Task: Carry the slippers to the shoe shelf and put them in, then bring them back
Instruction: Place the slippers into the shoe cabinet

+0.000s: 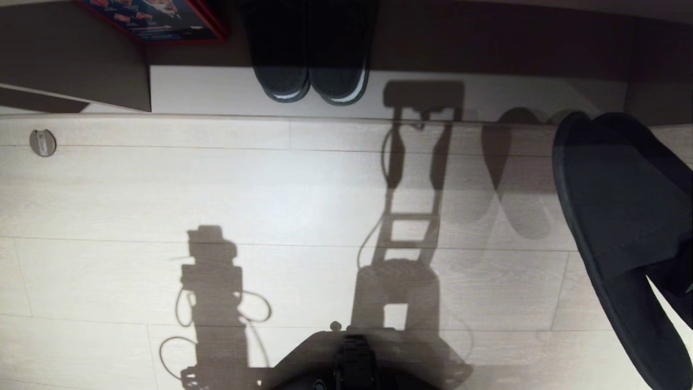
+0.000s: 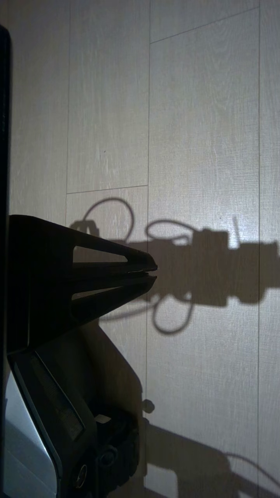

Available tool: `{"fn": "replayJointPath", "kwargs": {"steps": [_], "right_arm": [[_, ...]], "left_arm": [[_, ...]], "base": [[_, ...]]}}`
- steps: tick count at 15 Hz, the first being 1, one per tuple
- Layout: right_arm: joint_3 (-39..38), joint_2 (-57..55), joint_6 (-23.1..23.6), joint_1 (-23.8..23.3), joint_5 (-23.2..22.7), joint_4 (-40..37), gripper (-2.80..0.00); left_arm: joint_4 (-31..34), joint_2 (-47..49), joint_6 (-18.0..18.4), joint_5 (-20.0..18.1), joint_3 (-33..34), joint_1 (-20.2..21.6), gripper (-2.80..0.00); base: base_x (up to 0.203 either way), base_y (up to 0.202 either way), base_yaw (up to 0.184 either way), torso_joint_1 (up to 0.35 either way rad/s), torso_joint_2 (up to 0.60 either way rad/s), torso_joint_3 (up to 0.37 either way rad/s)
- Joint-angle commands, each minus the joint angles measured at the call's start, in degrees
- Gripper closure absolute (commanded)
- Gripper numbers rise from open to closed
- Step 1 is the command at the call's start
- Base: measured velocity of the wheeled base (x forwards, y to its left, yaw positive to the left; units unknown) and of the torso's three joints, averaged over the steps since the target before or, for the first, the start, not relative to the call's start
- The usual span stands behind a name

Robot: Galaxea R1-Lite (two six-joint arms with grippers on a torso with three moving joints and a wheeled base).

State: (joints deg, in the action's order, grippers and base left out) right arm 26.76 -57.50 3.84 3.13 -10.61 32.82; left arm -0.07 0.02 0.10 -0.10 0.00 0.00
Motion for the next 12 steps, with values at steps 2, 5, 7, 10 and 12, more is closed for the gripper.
{"fn": "replayJointPath", "kwargs": {"steps": [2, 5, 7, 10, 12], "right_arm": [[-0.58, -4.37, -0.08, 0.03, 0.01, 2.97, 0.0], [-0.11, -8.62, -0.17, 0.03, 0.14, 5.96, 0.0], [0.03, -11.69, -0.23, 0.04, 0.15, 8.36, 0.0], [0.5, -16.87, -0.24, 0.09, 0.27, 16.25, 0.0], [1.81, -19.75, -0.13, 1.31, 0.52, 22.5, 0.0]], "left_arm": [[-0.01, -0.08, -0.01, 0.01, 0.0, 0.0, 0.0], [-0.01, -0.11, -0.01, 0.01, 0.0, 0.0, 0.0], [-0.01, -0.07, -0.01, 0.01, 0.0, 0.0, 0.0], [-0.01, -0.11, -0.01, 0.01, 0.0, 0.0, 0.0], [-0.01, -0.11, -0.01, 0.01, 0.0, 0.0, 0.0]], "base": [[0.0, 0.0, 0.0, 0.0, 0.0, 0.0], [0.0, 0.0, 0.0, 0.0, 0.0, 0.0], [0.0, 0.0, 0.0, 0.0, 0.0, 0.0], [0.0, 0.0, 0.0, 0.0, 0.0, 0.0], [0.0, 0.0, 0.0, 0.0, 0.0, 0.0]]}}
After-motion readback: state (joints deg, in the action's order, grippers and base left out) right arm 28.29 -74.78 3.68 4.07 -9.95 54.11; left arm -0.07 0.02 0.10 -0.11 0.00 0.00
